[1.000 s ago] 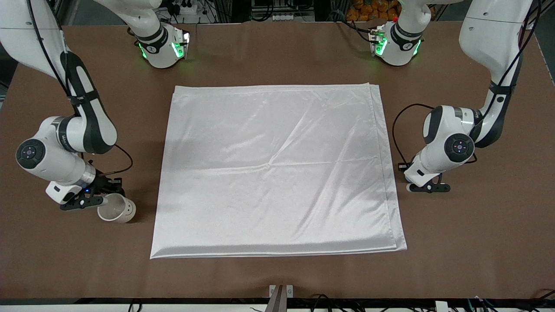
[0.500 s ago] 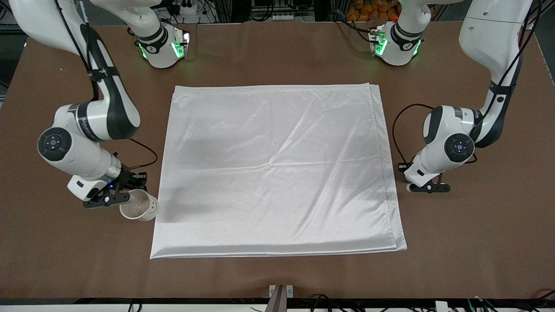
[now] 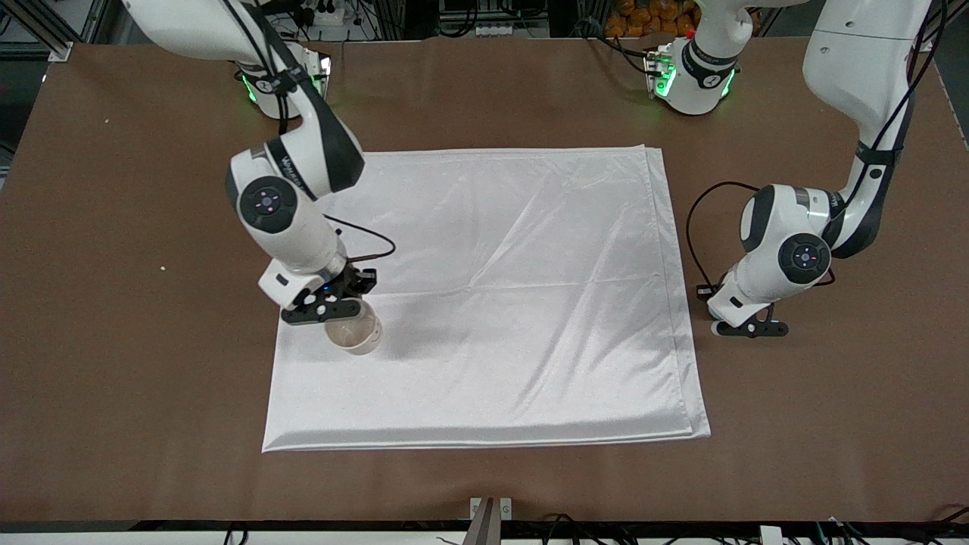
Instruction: Place blue cup into white mug on cloth
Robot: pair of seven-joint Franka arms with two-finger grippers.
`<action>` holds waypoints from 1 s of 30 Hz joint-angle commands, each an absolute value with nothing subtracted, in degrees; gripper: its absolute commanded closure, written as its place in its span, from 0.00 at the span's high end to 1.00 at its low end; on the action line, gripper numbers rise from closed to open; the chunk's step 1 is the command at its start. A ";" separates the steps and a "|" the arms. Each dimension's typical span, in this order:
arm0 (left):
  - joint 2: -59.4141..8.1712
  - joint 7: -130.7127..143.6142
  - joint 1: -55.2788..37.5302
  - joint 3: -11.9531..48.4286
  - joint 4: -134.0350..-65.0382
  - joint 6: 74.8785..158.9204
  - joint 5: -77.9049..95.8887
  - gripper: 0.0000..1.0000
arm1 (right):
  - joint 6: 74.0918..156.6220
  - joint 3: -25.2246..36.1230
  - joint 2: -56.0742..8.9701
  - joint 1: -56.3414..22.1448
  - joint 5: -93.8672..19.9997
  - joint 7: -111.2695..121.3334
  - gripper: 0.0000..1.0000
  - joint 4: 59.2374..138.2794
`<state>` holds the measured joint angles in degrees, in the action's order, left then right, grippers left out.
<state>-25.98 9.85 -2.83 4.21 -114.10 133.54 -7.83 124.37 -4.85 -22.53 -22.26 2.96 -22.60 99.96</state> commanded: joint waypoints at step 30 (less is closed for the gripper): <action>-13.98 8.96 -2.72 4.66 -112.15 124.99 -9.05 0.00 | 119.97 -2.55 -47.37 -46.49 4.31 -34.98 0.00 72.25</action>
